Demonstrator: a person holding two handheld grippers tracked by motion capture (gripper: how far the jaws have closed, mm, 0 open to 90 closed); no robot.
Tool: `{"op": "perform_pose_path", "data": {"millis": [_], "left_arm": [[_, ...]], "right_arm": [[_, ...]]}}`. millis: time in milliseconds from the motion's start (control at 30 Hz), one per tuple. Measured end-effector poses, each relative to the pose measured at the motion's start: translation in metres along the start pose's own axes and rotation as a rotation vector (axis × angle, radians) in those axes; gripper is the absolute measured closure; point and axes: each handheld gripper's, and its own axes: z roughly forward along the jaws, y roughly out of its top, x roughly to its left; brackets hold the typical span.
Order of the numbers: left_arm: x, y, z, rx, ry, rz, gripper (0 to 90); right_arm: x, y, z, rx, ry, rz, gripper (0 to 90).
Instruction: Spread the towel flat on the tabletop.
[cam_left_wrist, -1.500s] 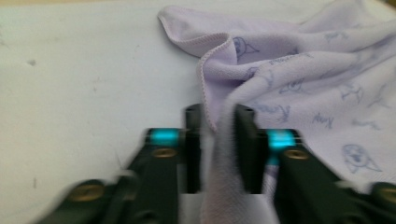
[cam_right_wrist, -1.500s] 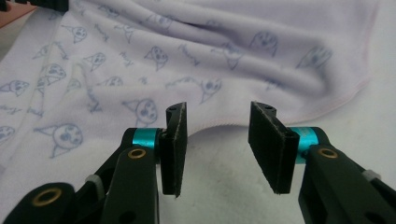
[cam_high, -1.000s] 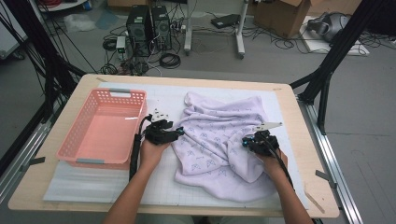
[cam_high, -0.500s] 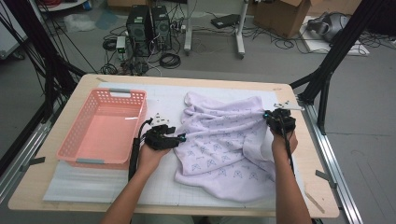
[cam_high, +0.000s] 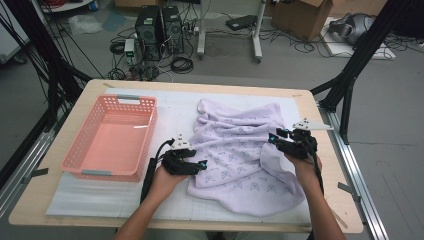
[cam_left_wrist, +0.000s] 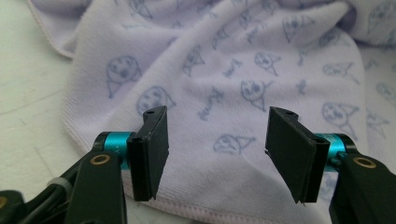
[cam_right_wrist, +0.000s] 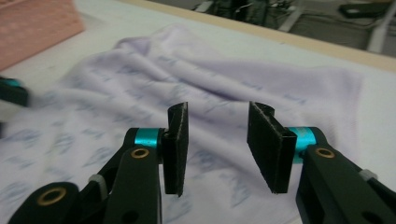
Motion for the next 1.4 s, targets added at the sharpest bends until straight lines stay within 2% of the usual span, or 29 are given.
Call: {"op": "perform_pose_path", "data": {"millis": [67, 133, 200, 333, 433, 500, 533, 567, 600, 633, 700, 767, 900, 1033, 1133, 1200, 1267, 1300, 1400], "left_arm": [[-0.003, -0.002, 0.0, -0.003, -0.016, -0.007, 39.3], [-0.006, -0.004, 0.001, 0.009, -0.023, 0.005, 39.3], [-0.008, -0.005, 0.003, 0.017, -0.036, 0.006, 39.0], [-0.015, -0.007, 0.01, 0.043, -0.055, 0.028, 38.0], [-0.02, -0.007, 0.012, 0.048, -0.035, 0.058, 37.2], [-0.022, -0.007, 0.012, 0.051, -0.015, 0.082, 39.3], [-0.023, -0.008, 0.012, 0.046, -0.004, 0.101, 44.2], [-0.023, -0.008, 0.012, 0.043, -0.012, 0.102, 50.1], [-0.024, -0.008, 0.011, 0.038, -0.032, 0.098, 61.0], [-0.024, -0.008, 0.011, 0.037, -0.028, 0.105, 76.2], [-0.025, -0.006, 0.011, 0.025, 0.002, 0.117, 80.4], [-0.021, -0.005, 0.009, 0.003, 0.034, 0.107, 81.4], [-0.006, -0.001, 0.002, -0.053, 0.064, 0.046, 81.1], [0.009, 0.004, 0.001, -0.096, 0.117, -0.01, 81.3], [0.021, 0.009, 0.001, -0.115, 0.157, -0.062, 81.9], [0.029, 0.014, 0.002, -0.106, 0.178, -0.079, 82.0], [0.036, 0.019, 0.003, -0.114, 0.195, -0.107, 82.0], [0.039, 0.021, 0.005, -0.12, 0.2, -0.126, 82.0], [0.047, 0.026, 0.01, -0.126, 0.223, -0.142, 82.1]], "right_arm": [[0.007, -0.006, -0.007, 0.008, 0.035, -0.004, 56.7], [0.015, -0.014, -0.014, 0.029, 0.04, -0.042, 56.1], [0.018, -0.023, -0.018, 0.063, 0.049, -0.057, 53.4], [0.02, -0.04, -0.024, 0.087, 0.081, -0.034, 47.9], [0.021, -0.047, -0.024, 0.119, 0.069, -0.071, 46.0], [0.022, -0.051, -0.023, 0.13, 0.062, -0.069, 45.6], [0.022, -0.053, -0.022, 0.141, 0.059, -0.07, 45.6], [0.022, -0.055, -0.021, 0.146, 0.05, -0.084, 45.9], [0.022, -0.056, -0.019, 0.152, 0.046, -0.087, 46.1], [0.022, -0.057, -0.018, 0.157, 0.042, -0.085, 46.1], [0.021, -0.059, -0.017, 0.162, 0.033, -0.088, 46.4], [0.02, -0.06, -0.017, 0.166, 0.022, -0.092, 46.5], [0.017, -0.063, -0.016, 0.162, 0.019, -0.084, 46.5], [0.017, -0.059, -0.01, 0.15, 0.048, -0.073, 47.2], [0.019, -0.055, 0.0, 0.16, 0.06, -0.101, 54.5], [0.019, -0.052, 0.008, 0.176, 0.056, -0.111, 69.4], [0.016, -0.049, 0.013, 0.192, 0.026, -0.131, 83.8], [0.013, -0.048, 0.015, 0.188, -0.001, -0.136, 84.2], [0.0, -0.046, 0.02, 0.173, -0.066, -0.092, 84.9]]}}
